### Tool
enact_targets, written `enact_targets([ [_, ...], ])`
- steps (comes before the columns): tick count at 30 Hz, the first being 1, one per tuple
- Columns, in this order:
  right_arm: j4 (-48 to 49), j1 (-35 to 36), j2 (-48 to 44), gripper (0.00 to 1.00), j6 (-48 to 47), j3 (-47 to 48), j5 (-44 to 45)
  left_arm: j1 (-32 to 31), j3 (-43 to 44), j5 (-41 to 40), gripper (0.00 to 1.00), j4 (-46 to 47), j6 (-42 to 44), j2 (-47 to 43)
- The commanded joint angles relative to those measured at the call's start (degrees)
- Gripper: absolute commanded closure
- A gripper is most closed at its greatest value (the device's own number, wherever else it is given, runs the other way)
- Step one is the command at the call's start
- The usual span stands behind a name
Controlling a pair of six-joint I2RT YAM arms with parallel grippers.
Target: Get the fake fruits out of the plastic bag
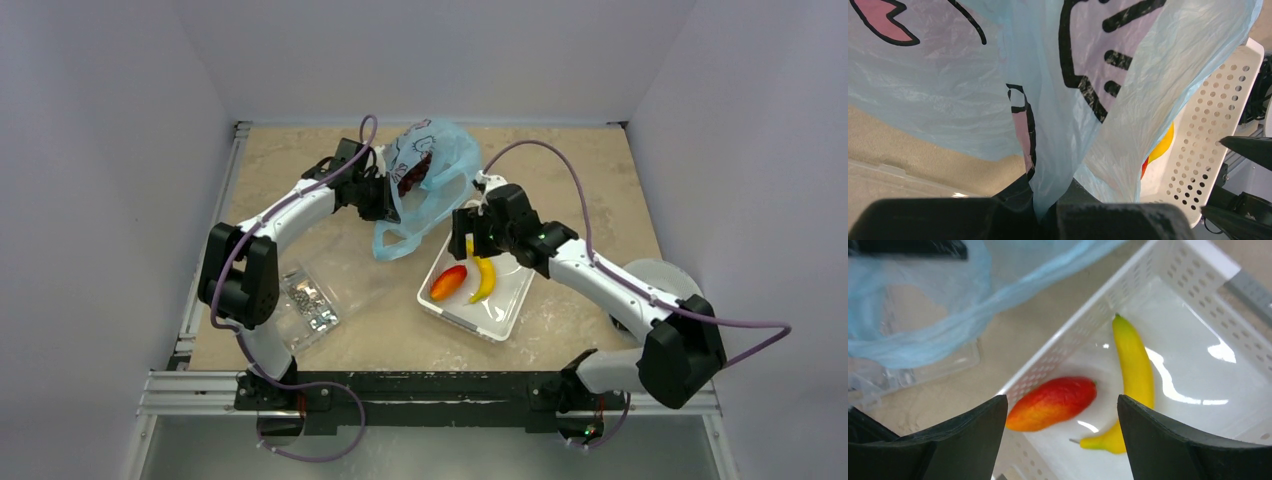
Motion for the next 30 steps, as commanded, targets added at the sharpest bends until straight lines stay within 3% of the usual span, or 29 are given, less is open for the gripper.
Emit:
enact_targets([
  [1, 14.0, 0.1, -3.0, 0.19, 4.3, 2.4, 2.1, 0.3, 2.3, -0.3, 1.00, 0.2, 0.1, -1.2],
  [4, 25.0, 0.1, -1.1, 0.24, 9.9, 1.8, 3.0, 0.3, 2.3, -0.3, 1.00, 0.2, 0.2, -0.7],
  [7, 33.3, 0.0, 4.0, 0.39, 16.8, 2.2, 5.7, 0.3, 2.4, -0.4, 1.00, 0.2, 0.3, -0.6],
  [9, 37.0, 0.0, 8.8, 0.40, 19.7, 4.0, 6.4, 0.3, 2.4, -0.5, 1.00, 0.1, 0.5, -0.8],
  [12, 38.3, 0.0, 17.5, 0.47, 21.3, 11.1, 6.1, 0.3, 2.3, -1.6, 1.00, -0.2, 0.9, -1.2],
  [16, 38.9, 0.1, 27.9, 0.73, 20.9, 19.2, 5.2, 0.3, 2.6, -2.8, 1.00, -0.6, 1.6, -1.2],
  [20, 37.5, 0.5, 34.4, 0.83, 24.5, 23.7, 7.5, 0.3, 3.0, -2.7, 1.00, -1.0, 1.8, -1.1],
  [30, 33.8, 0.5, 45.7, 0.82, 25.7, 34.8, 13.9, 0.1, 2.8, -2.4, 1.00, -0.7, 1.5, -1.8],
])
